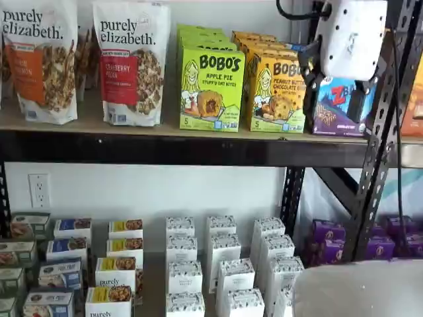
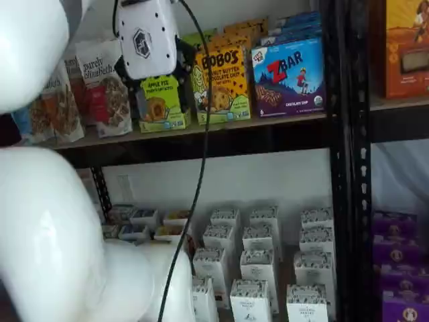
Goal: Pick the green box on the top shelf, the fourth from the left
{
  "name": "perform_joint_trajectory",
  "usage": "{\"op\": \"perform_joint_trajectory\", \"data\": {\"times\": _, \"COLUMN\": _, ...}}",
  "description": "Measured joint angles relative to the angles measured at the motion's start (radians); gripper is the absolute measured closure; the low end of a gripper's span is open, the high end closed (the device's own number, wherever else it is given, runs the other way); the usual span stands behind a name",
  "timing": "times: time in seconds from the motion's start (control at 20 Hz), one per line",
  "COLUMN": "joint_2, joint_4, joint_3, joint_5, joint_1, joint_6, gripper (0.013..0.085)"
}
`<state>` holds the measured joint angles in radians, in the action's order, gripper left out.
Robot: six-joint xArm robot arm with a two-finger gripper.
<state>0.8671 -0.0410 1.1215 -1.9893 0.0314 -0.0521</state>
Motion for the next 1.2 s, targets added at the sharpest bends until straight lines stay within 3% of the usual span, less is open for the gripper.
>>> {"op": "perform_joint_trajectory", "data": {"times": 0.05, "joint_2": 0.010, "joint_4": -0.036, "joint_3": -0.010, "joint_5": 0.013, "joint_1": -0.033, "joint_6": 0.020, "gripper": 0.0130}}
{"op": "perform_joint_trajectory", "data": {"times": 0.1, "joint_2": 0.032, "joint_4": -0.115, "joint_3": -0.032, "joint_5": 0.042, "joint_1": -0.109, "joint_6": 0.063, "gripper": 0.0130}}
{"op": "perform_joint_trajectory", "data": {"times": 0.15, "joint_2": 0.043, "joint_4": -0.153, "joint_3": -0.041, "joint_5": 0.057, "joint_1": -0.141, "joint_6": 0.084, "gripper": 0.0130}}
{"op": "perform_joint_trajectory", "data": {"times": 0.25, "joint_2": 0.045, "joint_4": -0.169, "joint_3": -0.044, "joint_5": 0.065, "joint_1": -0.150, "joint_6": 0.092, "gripper": 0.0130}}
{"op": "perform_joint_trajectory", "data": {"times": 0.5, "joint_2": 0.041, "joint_4": -0.150, "joint_3": -0.043, "joint_5": 0.076, "joint_1": -0.125, "joint_6": 0.077, "gripper": 0.0130}}
{"op": "perform_joint_trajectory", "data": {"times": 0.85, "joint_2": 0.048, "joint_4": -0.073, "joint_3": -0.053, "joint_5": 0.133, "joint_1": -0.026, "joint_6": 0.010, "gripper": 0.0130}}
{"op": "perform_joint_trajectory", "data": {"times": 1.2, "joint_2": 0.045, "joint_4": -0.050, "joint_3": -0.061, "joint_5": 0.189, "joint_1": 0.027, "joint_6": -0.034, "gripper": 0.0130}}
